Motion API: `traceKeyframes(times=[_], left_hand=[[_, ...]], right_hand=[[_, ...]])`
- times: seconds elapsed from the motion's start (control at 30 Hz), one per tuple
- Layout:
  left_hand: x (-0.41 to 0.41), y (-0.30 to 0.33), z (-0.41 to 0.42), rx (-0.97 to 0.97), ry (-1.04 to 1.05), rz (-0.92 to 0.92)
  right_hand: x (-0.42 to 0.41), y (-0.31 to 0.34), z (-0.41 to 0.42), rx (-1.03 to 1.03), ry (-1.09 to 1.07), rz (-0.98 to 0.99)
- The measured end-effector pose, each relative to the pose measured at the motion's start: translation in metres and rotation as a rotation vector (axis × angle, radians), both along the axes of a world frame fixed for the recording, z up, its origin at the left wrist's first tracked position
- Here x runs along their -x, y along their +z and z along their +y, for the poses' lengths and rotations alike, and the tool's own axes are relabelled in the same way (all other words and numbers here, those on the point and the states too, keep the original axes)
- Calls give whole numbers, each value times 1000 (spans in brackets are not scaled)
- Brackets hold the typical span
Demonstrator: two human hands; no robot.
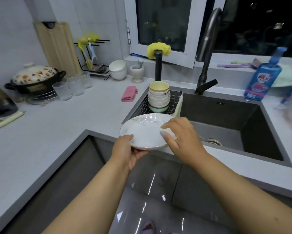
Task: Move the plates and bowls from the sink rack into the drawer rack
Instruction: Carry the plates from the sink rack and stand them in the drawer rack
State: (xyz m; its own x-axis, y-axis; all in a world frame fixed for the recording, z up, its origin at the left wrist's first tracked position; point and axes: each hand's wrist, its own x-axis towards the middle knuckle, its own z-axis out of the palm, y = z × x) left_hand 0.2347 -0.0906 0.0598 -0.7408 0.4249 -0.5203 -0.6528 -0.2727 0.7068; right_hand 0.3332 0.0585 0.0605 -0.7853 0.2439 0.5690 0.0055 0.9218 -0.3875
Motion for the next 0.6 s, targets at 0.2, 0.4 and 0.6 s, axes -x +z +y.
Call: traceKeyframes(times=[0.2, 0.4, 0.6], left_hand=[[-57, 3, -53, -13, 111, 36], [-96, 11, -122, 4, 342, 55], [-129, 24, -206, -38, 564, 40]], right_hand=[[-38, 3, -42, 302, -123, -88], [-43, 17, -101, 659, -45, -130], [-32, 24, -179, 1161, 234, -403]])
